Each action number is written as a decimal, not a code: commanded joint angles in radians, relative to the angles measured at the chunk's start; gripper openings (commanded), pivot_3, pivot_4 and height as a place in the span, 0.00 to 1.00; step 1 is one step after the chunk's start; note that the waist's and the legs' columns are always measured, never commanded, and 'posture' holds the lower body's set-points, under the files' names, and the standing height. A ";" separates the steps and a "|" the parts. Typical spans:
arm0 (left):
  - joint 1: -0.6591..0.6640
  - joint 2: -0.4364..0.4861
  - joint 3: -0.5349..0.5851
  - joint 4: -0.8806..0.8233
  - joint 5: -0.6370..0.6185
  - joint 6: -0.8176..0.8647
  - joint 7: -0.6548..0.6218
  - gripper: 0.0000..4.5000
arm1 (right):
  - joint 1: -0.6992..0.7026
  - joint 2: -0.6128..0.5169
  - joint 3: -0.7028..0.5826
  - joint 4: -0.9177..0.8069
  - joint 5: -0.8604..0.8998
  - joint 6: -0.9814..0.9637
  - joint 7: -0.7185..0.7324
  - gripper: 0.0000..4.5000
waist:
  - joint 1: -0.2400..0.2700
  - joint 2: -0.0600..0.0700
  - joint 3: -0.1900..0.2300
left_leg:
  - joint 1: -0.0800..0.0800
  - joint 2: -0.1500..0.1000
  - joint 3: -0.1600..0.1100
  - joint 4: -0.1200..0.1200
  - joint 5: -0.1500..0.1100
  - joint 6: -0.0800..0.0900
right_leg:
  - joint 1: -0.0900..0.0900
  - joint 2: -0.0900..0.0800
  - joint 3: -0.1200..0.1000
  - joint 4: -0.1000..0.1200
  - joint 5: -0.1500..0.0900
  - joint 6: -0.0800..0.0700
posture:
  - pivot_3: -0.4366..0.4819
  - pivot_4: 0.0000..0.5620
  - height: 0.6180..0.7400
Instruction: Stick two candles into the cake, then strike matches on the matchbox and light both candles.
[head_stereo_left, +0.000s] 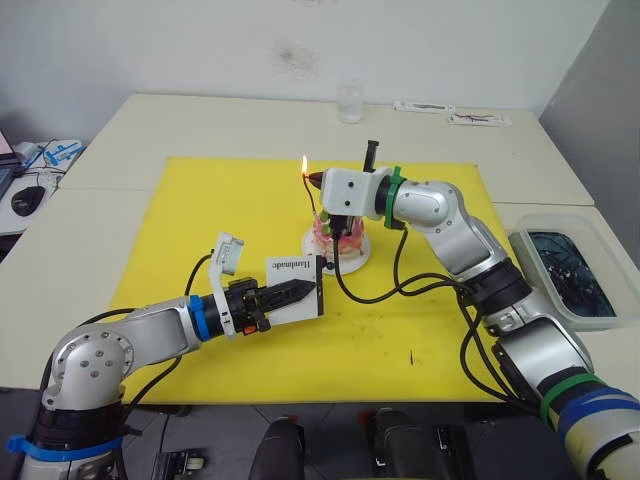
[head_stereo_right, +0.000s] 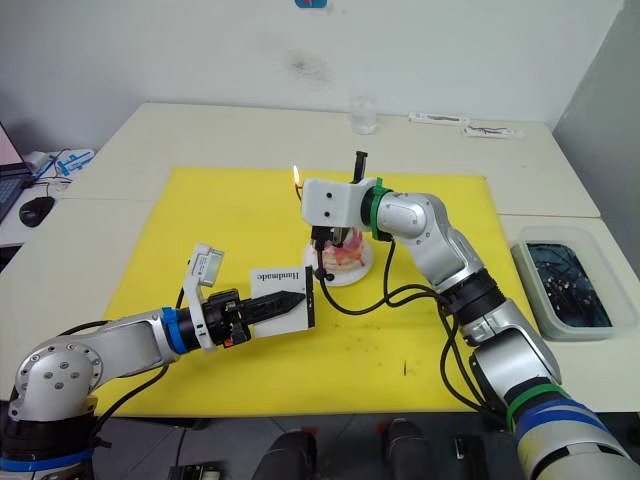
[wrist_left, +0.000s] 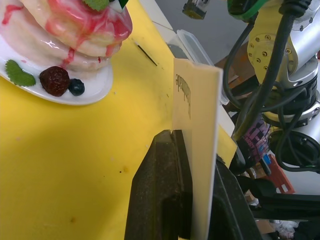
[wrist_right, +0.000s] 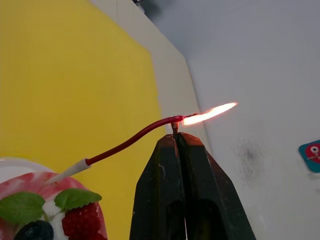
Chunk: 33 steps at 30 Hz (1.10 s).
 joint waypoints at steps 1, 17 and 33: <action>-0.017 -0.002 0.006 -0.020 -0.021 -0.008 -0.008 0.00 | -0.024 0.002 -0.023 -0.022 -0.002 -0.006 -0.004 0.00 | 0.000 0.000 0.000 | 0.000 0.000 0.000 0.000 0.000 0.000 | 0.000 0.000 0.000 0.000 0.000 0.000 | 0.48 0.27 1.00; -0.029 -0.005 -0.002 -0.011 -0.018 -0.005 -0.017 0.00 | -0.006 -0.039 -0.053 -0.056 0.014 0.014 0.005 0.00 | 0.000 0.000 0.000 | 0.000 0.000 0.000 0.000 0.000 0.000 | 0.000 0.000 0.000 0.000 0.000 0.000 | 0.48 0.27 1.00; -0.020 -0.001 -0.038 -0.045 -0.013 0.015 -0.067 0.00 | 0.092 -0.158 -0.312 -0.398 0.134 0.322 0.006 0.00 | 0.005 0.000 0.000 | -0.001 0.000 -0.001 0.000 0.000 0.000 | 0.000 0.000 -0.001 0.000 0.000 0.000 | 0.48 0.27 1.00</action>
